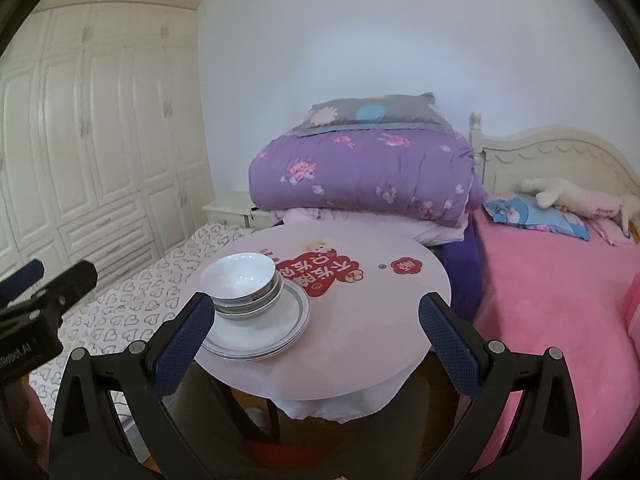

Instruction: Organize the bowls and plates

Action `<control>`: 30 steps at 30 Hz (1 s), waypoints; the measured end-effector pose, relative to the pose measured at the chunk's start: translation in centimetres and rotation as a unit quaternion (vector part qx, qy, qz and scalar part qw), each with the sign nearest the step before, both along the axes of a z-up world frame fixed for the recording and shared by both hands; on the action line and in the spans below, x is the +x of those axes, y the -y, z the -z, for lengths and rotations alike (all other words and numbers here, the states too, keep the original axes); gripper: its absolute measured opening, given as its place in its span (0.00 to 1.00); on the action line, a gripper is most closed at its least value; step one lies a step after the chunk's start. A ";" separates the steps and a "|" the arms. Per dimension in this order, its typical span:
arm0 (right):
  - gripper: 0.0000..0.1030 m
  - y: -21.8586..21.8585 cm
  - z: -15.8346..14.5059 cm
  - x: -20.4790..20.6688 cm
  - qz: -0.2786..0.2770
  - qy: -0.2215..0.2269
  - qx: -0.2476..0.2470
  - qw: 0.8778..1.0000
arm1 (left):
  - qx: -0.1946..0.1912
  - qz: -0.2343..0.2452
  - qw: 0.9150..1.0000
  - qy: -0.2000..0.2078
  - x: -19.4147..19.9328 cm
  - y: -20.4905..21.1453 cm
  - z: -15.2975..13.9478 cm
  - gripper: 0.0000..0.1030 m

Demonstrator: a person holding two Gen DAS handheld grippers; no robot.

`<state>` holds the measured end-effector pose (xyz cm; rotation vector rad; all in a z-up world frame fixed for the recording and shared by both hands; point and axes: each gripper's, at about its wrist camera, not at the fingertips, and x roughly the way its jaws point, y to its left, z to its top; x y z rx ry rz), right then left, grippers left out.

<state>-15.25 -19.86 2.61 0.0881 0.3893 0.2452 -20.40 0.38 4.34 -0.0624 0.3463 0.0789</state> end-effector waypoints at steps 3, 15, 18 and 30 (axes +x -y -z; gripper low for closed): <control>1.00 0.0 0.0 -0.1 0.001 -0.001 -0.001 1.000 | 0.000 0.000 1.000 -0.004 1.6 -0.8 -1.5 0.99; 1.00 -0.3 -0.1 -0.5 0.004 0.013 -0.006 1.000 | 0.009 0.004 1.000 0.012 1.7 -0.8 -2.5 0.99; 1.00 -0.5 -0.4 -0.7 0.005 0.021 -0.010 1.000 | 0.008 0.005 1.000 0.010 1.7 -0.8 -2.3 0.99; 1.00 -0.6 -0.5 -0.9 0.007 0.022 -0.010 1.000 | 0.016 0.001 1.000 0.003 1.9 -0.8 -2.8 0.99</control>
